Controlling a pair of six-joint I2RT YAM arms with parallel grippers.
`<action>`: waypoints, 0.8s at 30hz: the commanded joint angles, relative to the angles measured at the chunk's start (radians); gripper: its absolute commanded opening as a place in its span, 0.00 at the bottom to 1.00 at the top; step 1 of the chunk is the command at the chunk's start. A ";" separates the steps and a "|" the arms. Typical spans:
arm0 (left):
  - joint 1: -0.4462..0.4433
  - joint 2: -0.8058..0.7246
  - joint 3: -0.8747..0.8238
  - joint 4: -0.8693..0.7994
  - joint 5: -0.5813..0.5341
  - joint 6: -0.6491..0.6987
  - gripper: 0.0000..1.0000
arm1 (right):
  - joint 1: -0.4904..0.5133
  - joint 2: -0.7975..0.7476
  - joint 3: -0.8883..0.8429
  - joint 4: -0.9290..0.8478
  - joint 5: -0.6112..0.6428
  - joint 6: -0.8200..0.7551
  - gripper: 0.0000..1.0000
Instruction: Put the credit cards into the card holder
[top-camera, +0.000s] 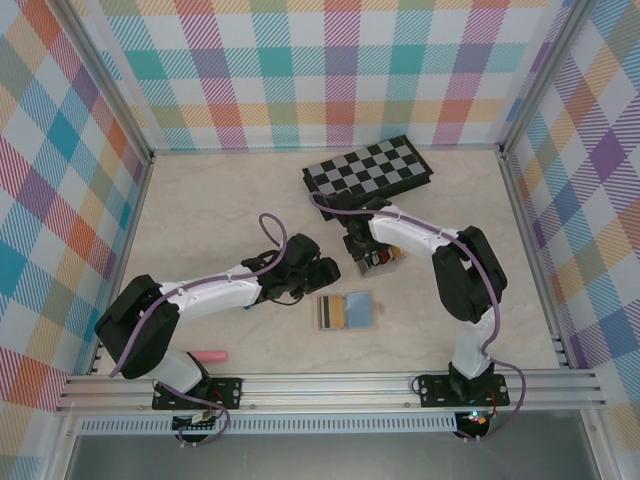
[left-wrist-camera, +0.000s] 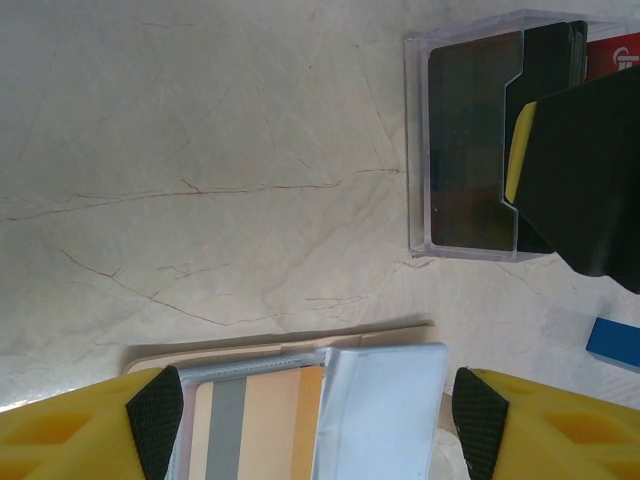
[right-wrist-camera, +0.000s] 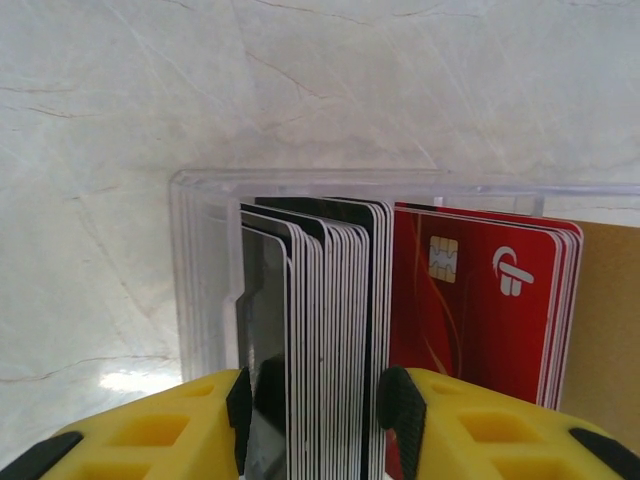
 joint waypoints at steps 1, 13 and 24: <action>0.010 -0.015 -0.017 0.019 0.004 -0.015 0.74 | 0.011 0.005 0.018 -0.031 0.095 -0.012 0.43; 0.010 -0.005 -0.011 0.023 0.016 -0.024 0.74 | 0.013 -0.045 -0.003 -0.017 0.142 -0.029 0.39; 0.011 0.004 -0.011 0.029 0.026 -0.026 0.74 | 0.013 -0.058 -0.025 -0.008 0.147 -0.026 0.26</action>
